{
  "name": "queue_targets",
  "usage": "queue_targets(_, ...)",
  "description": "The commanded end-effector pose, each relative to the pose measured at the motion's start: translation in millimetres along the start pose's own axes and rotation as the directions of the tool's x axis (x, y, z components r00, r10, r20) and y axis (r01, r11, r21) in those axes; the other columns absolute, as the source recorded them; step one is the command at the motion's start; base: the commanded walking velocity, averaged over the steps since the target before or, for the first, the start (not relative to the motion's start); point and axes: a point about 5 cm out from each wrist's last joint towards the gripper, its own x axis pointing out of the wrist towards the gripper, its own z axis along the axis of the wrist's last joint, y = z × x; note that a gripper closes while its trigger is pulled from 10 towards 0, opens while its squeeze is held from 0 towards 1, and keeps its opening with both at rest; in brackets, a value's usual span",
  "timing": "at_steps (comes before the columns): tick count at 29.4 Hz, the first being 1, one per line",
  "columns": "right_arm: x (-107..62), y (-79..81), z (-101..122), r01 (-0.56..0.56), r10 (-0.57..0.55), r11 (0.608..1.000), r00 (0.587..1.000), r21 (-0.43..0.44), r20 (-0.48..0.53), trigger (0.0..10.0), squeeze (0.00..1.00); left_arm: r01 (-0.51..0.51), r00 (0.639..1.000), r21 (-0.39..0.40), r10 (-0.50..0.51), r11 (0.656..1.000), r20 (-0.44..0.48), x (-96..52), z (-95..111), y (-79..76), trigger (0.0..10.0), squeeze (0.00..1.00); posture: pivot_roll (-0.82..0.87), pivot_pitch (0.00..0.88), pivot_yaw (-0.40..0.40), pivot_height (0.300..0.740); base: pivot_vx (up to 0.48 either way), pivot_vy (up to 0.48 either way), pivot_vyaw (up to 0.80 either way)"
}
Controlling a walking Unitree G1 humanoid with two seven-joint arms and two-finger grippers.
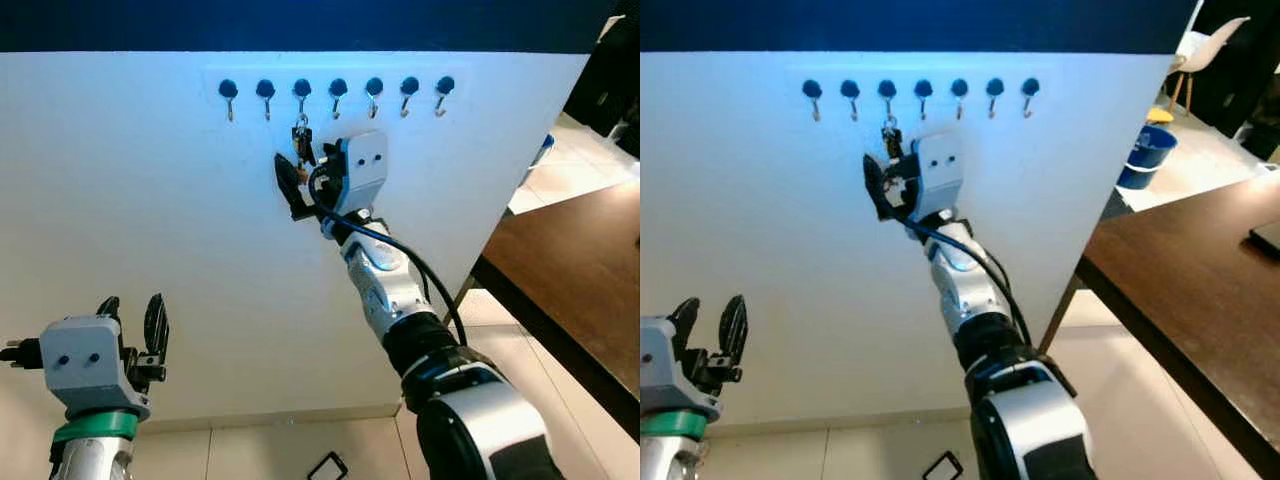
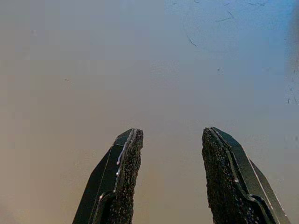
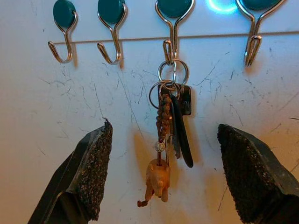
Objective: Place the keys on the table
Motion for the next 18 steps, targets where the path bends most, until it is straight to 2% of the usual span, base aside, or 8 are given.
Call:
queue_targets(1, 4.2, 9.0, 0.0, -0.036, 0.036, 0.999, 0.999, -0.004, -0.015, 10.0, 0.00, -0.014, 1.000, -0.002, 0.014, 1.000, 0.001, -3.3, 1.1, 2.4, 10.0, 0.00, -0.09, 0.133, 0.054, 0.740, 0.000, 0.000, 0.00)
queue_targets(8, 4.6, 12.8, -1.7, -0.060, 0.059, 0.998, 0.998, -0.007, -0.011, 10.0, 0.00, -0.014, 1.000, -0.006, 0.014, 1.000, 0.005, -4.2, 1.9, 2.1, 10.0, 0.00, -0.09, 0.127, 0.054, 0.740, 0.000, 0.000, 0.00)
queue_targets(9, 5.1, 13.8, -1.0, -0.067, 0.067, 0.998, 0.998, -0.005, -0.004, 9.3, 0.00, -0.014, 1.000, -0.006, 0.014, 1.000, 0.006, -4.3, 2.1, 2.2, 10.0, 0.00, -0.09, 0.127, 0.054, 0.740, 0.000, 0.000, 0.00)
queue_targets(11, 6.1, 15.0, 0.1, -0.074, 0.074, 0.997, 0.997, -0.004, 0.003, 5.3, 0.00, -0.016, 1.000, -0.005, 0.016, 1.000, 0.009, -3.8, 2.7, 2.6, 10.0, 0.00, -0.09, 0.129, 0.055, 0.740, 0.000, 0.000, 0.00)
queue_targets(14, 6.6, 14.9, 0.6, -0.073, 0.073, 0.997, 0.997, -0.004, 0.004, 3.1, 0.00, -0.017, 1.000, -0.005, 0.017, 1.000, 0.010, -3.8, 3.1, 2.8, 10.0, 0.00, -0.09, 0.135, 0.054, 0.740, 0.000, 0.000, 0.00)
queue_targets(16, 6.7, 14.7, 0.5, -0.070, 0.070, 0.998, 0.998, -0.004, 0.004, 2.7, 0.00, -0.018, 1.000, -0.005, 0.018, 1.000, 0.011, -4.0, 3.3, 2.8, 10.0, 0.00, -0.09, 0.135, 0.054, 0.740, 0.000, 0.000, 0.00)
queue_targets(17, 6.6, 14.3, 0.3, -0.068, 0.068, 0.998, 0.998, -0.003, 0.003, 0.9, 0.00, -0.019, 1.000, -0.005, 0.019, 1.000, 0.010, -4.4, 3.3, 2.8, 10.0, 0.00, -0.09, 0.135, 0.054, 0.740, 0.000, 0.000, 0.00)
queue_targets(18, 6.5, 14.1, 0.1, -0.066, 0.066, 0.998, 0.998, -0.003, 0.002, 0.9, 0.00, -0.019, 1.000, -0.005, 0.019, 1.000, 0.010, -4.6, 3.3, 2.8, 10.0, 0.00, -0.09, 0.135, 0.054, 0.740, 0.000, 0.000, 0.00)
